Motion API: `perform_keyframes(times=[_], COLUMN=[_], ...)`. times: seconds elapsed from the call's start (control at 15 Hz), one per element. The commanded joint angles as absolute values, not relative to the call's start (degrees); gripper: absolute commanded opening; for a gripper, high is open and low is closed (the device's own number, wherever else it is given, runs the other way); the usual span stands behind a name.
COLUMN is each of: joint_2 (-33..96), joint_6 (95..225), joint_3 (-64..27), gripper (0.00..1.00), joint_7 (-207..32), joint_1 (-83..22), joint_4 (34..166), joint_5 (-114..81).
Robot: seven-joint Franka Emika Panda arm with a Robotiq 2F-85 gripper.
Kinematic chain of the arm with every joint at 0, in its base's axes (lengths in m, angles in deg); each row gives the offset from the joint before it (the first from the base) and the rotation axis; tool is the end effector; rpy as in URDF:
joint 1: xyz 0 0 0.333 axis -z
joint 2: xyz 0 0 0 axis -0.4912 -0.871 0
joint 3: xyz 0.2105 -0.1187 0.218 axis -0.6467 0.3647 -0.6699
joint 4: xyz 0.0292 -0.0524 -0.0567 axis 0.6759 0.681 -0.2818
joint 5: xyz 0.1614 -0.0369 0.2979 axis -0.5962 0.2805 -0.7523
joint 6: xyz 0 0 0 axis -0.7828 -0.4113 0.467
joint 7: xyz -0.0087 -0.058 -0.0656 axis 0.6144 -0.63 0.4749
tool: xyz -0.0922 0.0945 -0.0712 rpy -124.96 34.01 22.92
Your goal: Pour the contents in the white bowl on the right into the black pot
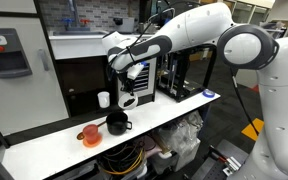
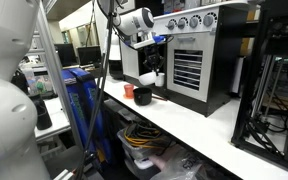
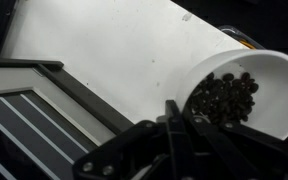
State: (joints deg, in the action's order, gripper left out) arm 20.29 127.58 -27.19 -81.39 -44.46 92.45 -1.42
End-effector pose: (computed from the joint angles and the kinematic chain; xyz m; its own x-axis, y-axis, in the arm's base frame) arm 0.6002 0.1662 0.3726 0.8895 0.4104 -0.2010 0.4516 -0.8566 0.2495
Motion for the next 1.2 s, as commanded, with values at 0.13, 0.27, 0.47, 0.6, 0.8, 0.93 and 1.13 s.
perform_keyframes(times=[0.13, 0.27, 0.47, 0.6, 0.8, 0.93, 1.13], joint_2=[15.87, 14.64, 12.94, 11.95, 10.46, 9.34, 7.34], joint_6=[122.24, 120.23, 117.39, 116.00, 114.32, 113.78, 112.90], joint_3=[-26.99, -26.81, -26.46, -26.37, -26.30, -26.35, -26.48], gripper=[0.01, 0.01, 0.01, 0.01, 0.01, 0.01, 0.01], joint_7=[-85.43, -86.26, -86.96, -87.04, -86.92, -86.74, -86.24], joint_1=[-47.94, -49.40, -51.07, -51.82, -52.77, -53.36, -54.39], joint_4=[86.07, 84.06, 81.56, 80.16, 78.18, 76.97, 74.94], joint_5=[2.87, 4.91, 7.94, 9.55, 11.41, 12.11, 12.89])
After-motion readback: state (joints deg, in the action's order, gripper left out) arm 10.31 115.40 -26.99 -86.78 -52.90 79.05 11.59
